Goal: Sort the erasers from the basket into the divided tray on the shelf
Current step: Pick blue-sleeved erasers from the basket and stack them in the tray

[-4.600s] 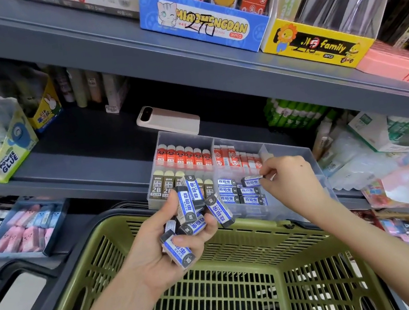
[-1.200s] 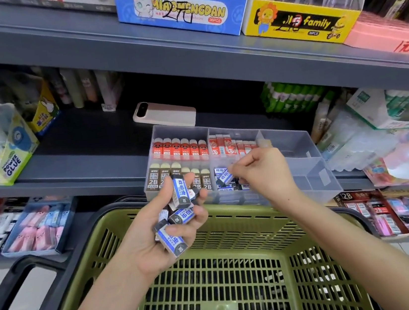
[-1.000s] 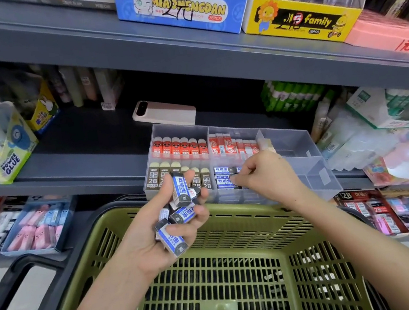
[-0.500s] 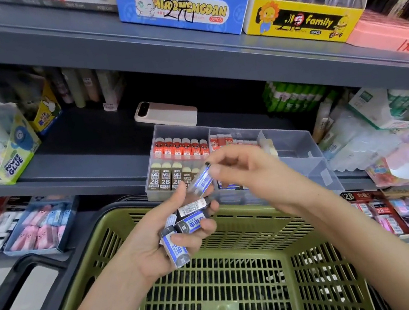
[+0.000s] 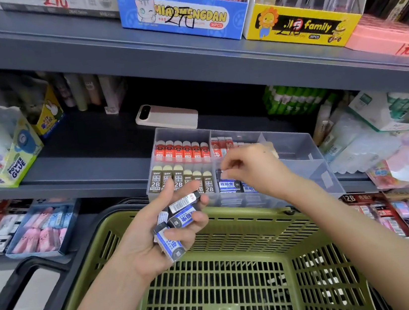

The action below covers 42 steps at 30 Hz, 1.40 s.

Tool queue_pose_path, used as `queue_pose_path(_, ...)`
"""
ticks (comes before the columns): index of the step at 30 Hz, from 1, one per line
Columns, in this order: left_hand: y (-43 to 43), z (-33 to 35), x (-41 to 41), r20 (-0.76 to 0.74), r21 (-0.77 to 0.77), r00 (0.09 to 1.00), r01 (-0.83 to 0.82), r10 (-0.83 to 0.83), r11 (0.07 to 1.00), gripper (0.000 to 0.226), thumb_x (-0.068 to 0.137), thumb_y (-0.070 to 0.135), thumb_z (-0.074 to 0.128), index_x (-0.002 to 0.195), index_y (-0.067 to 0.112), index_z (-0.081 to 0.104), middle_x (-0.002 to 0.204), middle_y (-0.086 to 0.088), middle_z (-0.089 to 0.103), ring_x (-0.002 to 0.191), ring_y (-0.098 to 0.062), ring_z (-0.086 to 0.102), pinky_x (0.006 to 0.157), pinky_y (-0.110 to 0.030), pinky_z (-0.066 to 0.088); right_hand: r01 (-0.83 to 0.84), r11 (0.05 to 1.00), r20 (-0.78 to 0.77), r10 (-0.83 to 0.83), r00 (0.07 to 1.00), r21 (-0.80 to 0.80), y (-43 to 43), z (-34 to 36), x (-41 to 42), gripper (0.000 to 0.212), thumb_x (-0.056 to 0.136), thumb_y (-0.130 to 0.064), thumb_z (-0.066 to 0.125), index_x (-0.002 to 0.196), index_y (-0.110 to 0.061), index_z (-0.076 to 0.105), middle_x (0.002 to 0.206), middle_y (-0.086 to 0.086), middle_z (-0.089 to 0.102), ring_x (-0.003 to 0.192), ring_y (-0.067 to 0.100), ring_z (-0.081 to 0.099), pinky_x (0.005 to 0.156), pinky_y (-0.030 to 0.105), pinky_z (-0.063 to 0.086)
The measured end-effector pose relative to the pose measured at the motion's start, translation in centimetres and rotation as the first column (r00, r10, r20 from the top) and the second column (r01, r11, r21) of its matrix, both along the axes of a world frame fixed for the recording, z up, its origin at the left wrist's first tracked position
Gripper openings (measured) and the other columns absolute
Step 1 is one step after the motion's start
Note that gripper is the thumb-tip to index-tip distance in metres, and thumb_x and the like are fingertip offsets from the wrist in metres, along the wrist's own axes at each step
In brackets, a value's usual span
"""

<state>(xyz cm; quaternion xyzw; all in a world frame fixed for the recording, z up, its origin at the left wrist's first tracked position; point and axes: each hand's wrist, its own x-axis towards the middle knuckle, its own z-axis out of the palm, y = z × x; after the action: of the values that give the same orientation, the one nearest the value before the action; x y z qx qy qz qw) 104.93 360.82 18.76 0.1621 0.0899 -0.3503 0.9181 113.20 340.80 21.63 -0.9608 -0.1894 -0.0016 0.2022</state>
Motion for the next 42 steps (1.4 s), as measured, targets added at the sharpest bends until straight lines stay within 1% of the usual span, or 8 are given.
queue_pose_path(2,0.1,0.0,0.0,-0.003,-0.012,1.0,-0.003,0.003,1.0,0.051,0.053,0.021,0.092,0.096,0.003,0.073,0.091,-0.018,0.063,0.064,-0.019,0.057,0.032,-0.016,0.042,-0.032,0.999,0.098,0.032,0.995,0.0,0.3,-0.1,-0.4,0.008,0.084,-0.014,0.067,0.077,-0.015,0.072,0.08,-0.003,0.071,0.07,0.008,0.054,0.077,-0.012,0.012)
queue_pose_path(6,0.1,0.0,0.1,-0.02,-0.027,1.0,-0.017,0.016,0.999,0.047,0.055,0.022,0.09,0.095,0.003,0.073,0.091,-0.017,0.062,0.065,-0.019,0.057,0.032,-0.015,0.042,-0.101,0.954,0.259,0.177,0.949,-0.282,0.1,-1.3,-0.5,0.015,0.087,-0.02,0.062,0.084,-0.017,0.075,0.086,0.0,0.067,0.085,0.023,0.057,0.071,0.029,0.021)
queue_pose_path(11,0.0,0.6,0.2,-0.069,-0.034,0.992,-0.109,0.107,0.993,0.046,0.051,0.016,0.092,0.091,0.002,0.073,0.09,-0.017,0.062,0.065,-0.018,0.057,0.033,-0.015,0.041,-0.042,0.957,0.162,0.091,0.982,-0.286,-0.3,-1.0,-0.7,0.026,0.096,-0.031,0.045,0.107,-0.028,0.069,0.103,-0.007,0.064,0.101,0.017,0.049,0.085,0.029,0.028)
queue_pose_path(16,-0.8,1.8,-0.2,-0.145,-0.005,0.951,-0.276,0.272,0.961,0.026,0.076,0.027,0.066,0.082,0.003,0.074,0.087,-0.015,0.062,0.062,-0.017,0.059,0.035,-0.013,0.041,-0.122,0.955,0.328,0.028,0.944,0.269,1.4,1.9,-4.7,0.026,0.088,-0.038,0.056,0.081,-0.019,0.071,0.073,-0.012,0.062,0.071,0.0,0.047,0.081,0.015,0.036)
queue_pose_path(21,-2.0,2.7,-0.4,-0.092,0.058,0.904,-0.414,0.418,0.908,0.017,0.076,0.026,0.067,0.079,0.01,0.072,0.087,-0.01,0.064,0.068,-0.013,0.063,0.078,-0.02,0.049,-0.227,0.936,0.226,0.167,0.96,0.269,4.6,2.5,-9.7,0.03,0.075,-0.047,0.068,0.076,-0.016,0.069,0.066,-0.01,0.063,0.061,0.0,0.049,0.064,0.02,0.046)
queue_pose_path(30,-3.4,3.1,0.1,-0.087,0.279,0.831,-0.509,0.55,0.814,0.033,0.071,0.022,0.07,0.099,0.006,0.065,0.087,-0.008,0.066,0.073,-0.018,0.067,0.066,-0.029,0.059,0.026,0.699,-0.118,0.084,0.99,0.715,3.9,3.1,-9.1,0.017,0.077,-0.022,0.073,0.087,-0.035,0.067,0.072,-0.01,0.054,0.067,0.004,0.048,0.063,0.024,0.046)
queue_pose_path(35,-2.4,3.5,0.3,-0.105,0.277,0.839,-0.491,0.534,0.826,0.026,0.071,0.014,0.071,0.094,0.004,0.066,0.083,-0.011,0.064,0.063,-0.017,0.062,0.039,-0.016,0.041,0.322,0.759,-0.091,-0.331,0.939,0.565,-0.8,2.3,-4.2,0.015,0.082,-0.007,0.067,0.093,-0.018,0.067,0.071,-0.006,0.059,0.068,0.01,0.055,0.076,0.034,0.052)
queue_pose_path(42,-1.9,3.2,0.2,-0.091,0.266,0.883,-0.425,0.461,0.866,0.024,0.077,0.013,0.067,0.1,0.005,0.068,0.091,-0.013,0.063,0.066,-0.017,0.061,0.037,-0.016,0.041,0.32,0.907,0.026,-0.339,0.94,0.273,-0.8,-0.2,-1.9,0.025,0.078,-0.005,0.065,0.1,-0.015,0.067,0.065,-0.012,0.052,0.069,0.011,0.053,0.068,0.017,0.041)
